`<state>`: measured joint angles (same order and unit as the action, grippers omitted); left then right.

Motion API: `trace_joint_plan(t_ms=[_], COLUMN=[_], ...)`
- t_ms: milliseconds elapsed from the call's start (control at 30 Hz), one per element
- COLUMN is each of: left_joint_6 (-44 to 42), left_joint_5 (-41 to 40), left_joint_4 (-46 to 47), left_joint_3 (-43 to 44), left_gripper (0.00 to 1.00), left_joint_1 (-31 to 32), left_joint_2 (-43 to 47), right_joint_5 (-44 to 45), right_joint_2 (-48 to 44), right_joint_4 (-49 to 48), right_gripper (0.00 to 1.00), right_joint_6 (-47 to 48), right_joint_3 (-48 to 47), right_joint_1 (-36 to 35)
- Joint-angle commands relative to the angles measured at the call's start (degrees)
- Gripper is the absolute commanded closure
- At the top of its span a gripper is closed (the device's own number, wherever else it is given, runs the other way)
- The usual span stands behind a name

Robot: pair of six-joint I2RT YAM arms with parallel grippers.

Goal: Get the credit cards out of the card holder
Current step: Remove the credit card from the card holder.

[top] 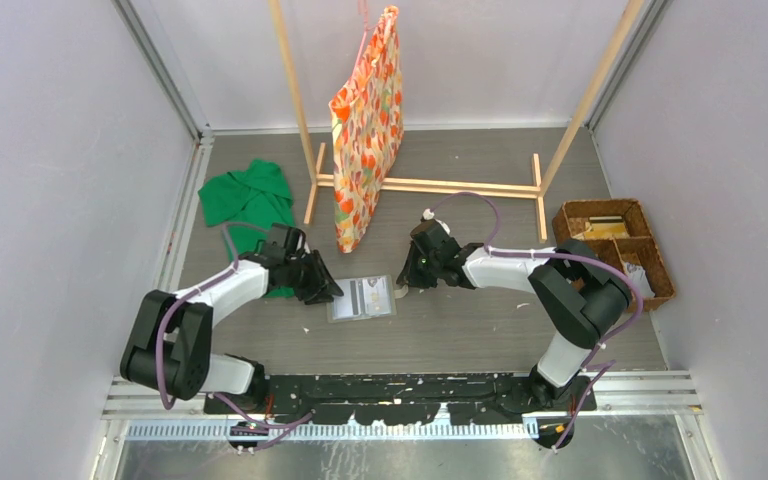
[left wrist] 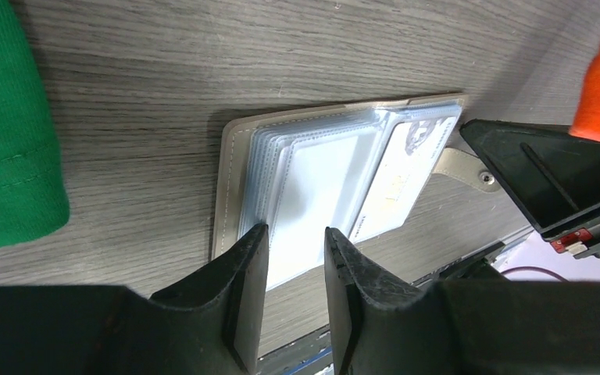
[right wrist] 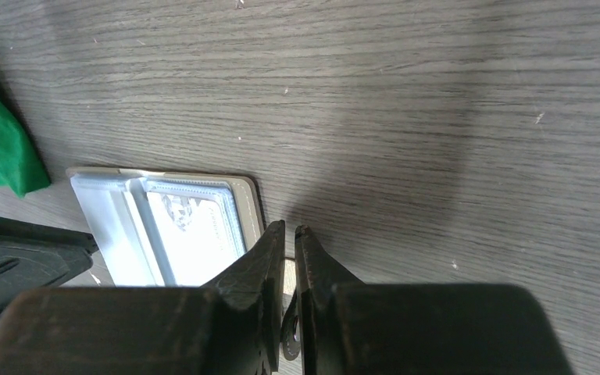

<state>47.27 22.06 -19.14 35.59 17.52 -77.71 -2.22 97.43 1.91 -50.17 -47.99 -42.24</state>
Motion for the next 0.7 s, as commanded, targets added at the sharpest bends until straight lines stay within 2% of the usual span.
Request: trace_joint_plan(t_ms=[0,400,667], left_joint_6=[-0.6,-0.4,1.7], left_joint_5=[0.9,3.6,6.3], left_joint_4=[1.4,2.1,4.6], left_joint_3=[-0.6,1.4,2.6], left_gripper=[0.66,0.67,0.68], left_joint_1=[0.4,1.2,4.1], left_joint_2=[-1.0,-1.4,-0.1], right_joint_5=[1.3,1.1,1.3], right_joint_2=[1.4,2.1,2.4], right_joint_4=[3.6,3.8,3.4], right_gripper=[0.85,0.85,0.85], right_joint_6=[-0.2,-0.2,-0.5], right_joint_3=[1.6,1.1,1.6], right_joint_1=[-0.1,-0.2,-0.1])
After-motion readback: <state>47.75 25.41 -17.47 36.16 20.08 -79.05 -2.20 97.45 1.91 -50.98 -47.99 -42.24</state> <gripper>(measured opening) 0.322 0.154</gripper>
